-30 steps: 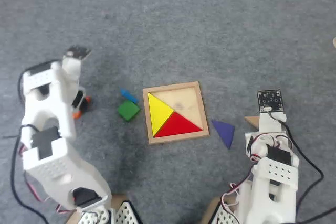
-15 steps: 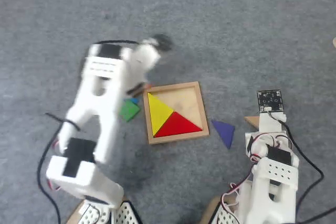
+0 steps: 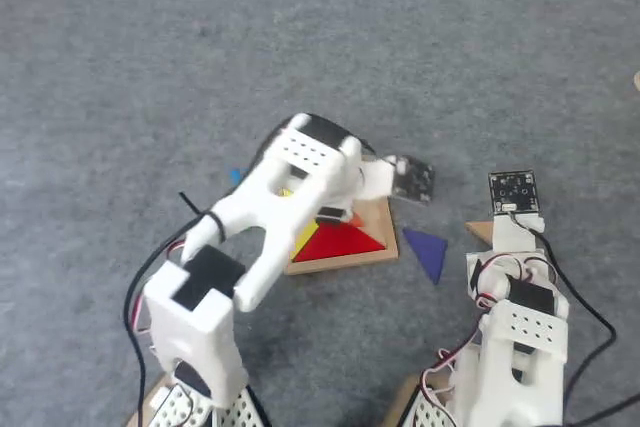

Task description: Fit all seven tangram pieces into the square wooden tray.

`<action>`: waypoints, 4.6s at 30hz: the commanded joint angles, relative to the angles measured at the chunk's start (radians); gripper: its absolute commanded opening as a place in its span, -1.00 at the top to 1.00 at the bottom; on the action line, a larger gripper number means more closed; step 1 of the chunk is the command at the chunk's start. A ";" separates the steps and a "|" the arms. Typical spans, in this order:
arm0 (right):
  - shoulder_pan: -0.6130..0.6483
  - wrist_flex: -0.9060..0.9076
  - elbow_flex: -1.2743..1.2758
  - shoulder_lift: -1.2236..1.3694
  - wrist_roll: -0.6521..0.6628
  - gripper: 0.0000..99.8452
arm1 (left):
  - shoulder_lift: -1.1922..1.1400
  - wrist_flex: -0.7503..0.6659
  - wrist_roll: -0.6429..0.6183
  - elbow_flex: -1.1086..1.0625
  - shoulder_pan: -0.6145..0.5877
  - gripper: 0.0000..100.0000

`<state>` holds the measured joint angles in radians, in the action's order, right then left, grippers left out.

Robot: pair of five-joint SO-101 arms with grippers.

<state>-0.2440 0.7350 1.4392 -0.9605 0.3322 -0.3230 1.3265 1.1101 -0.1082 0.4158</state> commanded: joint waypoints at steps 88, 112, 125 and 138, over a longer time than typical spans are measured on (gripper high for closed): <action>0.007 -0.016 -0.006 -0.025 0.002 0.69 | -0.256 0.112 -0.549 0.507 -0.135 0.97; 0.005 -0.013 -0.008 -0.025 0.002 0.69 | -0.259 0.011 -0.457 0.317 -0.087 0.97; 0.007 -0.013 -0.008 -0.025 0.002 0.69 | -0.252 -0.038 -0.463 0.297 -0.095 0.85; 0.007 -0.013 -0.008 -0.025 0.002 0.69 | -0.252 -0.046 -0.436 0.297 -0.123 0.75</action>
<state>-0.2440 0.7350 1.4392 -0.9605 0.3322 -0.5961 1.2896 0.6498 0.1803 0.3191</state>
